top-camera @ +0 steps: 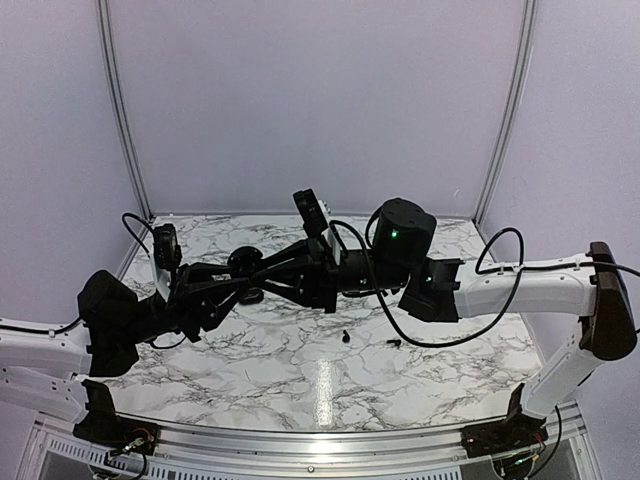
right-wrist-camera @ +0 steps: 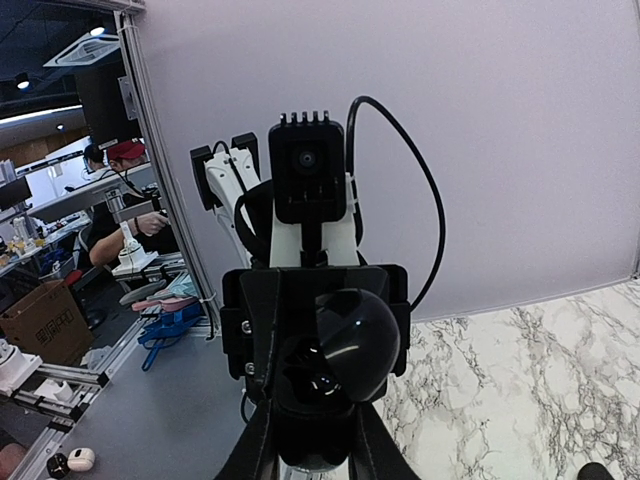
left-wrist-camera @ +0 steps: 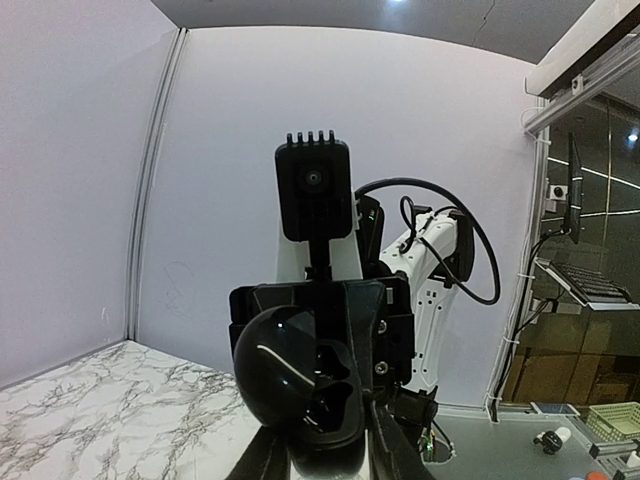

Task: Insert the wireless bluetooth earbuds into the charging case
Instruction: Pass from the right arm to the left

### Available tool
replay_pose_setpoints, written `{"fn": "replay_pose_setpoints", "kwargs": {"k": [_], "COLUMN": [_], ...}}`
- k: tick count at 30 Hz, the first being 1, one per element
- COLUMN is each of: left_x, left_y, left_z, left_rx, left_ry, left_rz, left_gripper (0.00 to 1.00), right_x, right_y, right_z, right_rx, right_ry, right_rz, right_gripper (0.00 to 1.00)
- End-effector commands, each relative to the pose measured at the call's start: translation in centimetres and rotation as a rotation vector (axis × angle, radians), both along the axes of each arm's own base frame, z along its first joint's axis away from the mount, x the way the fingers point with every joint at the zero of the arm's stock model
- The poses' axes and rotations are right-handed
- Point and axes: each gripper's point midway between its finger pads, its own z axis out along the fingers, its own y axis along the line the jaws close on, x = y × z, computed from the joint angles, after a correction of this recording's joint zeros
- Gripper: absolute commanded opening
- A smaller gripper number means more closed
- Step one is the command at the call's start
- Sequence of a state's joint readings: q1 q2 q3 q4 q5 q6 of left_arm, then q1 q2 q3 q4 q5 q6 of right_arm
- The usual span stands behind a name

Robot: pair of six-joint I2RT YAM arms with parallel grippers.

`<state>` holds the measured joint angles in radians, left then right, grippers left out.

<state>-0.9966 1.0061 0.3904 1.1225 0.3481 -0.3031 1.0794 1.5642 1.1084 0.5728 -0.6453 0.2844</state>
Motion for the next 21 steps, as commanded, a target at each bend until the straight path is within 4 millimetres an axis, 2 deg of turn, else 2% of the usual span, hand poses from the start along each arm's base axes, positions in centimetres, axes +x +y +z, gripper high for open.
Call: {"fn": "replay_pose_setpoints", "kwargs": {"k": [1,7,10,17,21], "left_x": [-0.58,-0.42,-0.44,-0.41,-0.38], "left_y": [0.32,0.44,0.42,0.43,0.58], "left_z": [0.84,0.94,0.77,0.34,0.53], "left_rx": [-0.018,-0.021,-0.018,-0.011,-0.017], "left_ry": [-0.027,-0.025,-0.021,-0.007,-0.008], "left_rz": [-0.009,0.003,0.000,-0.002,0.005], "left_gripper": [0.27,0.22,0.27,0.27,0.32], "right_x": [-0.13,-0.10,-0.10,-0.14,-0.14], "right_y": [0.01,-0.07,-0.12,-0.14,-0.12], "right_z": [1.40,1.49,1.57,1.43,1.38], "right_rx": [0.028,0.030,0.029,0.028,0.027], "right_ry": [-0.008,-0.009,-0.010,-0.006,-0.007], "right_rz": [0.001,-0.004,-0.006,-0.004,-0.004], "right_gripper": [0.00,0.00,0.00,0.00,0.00]}}
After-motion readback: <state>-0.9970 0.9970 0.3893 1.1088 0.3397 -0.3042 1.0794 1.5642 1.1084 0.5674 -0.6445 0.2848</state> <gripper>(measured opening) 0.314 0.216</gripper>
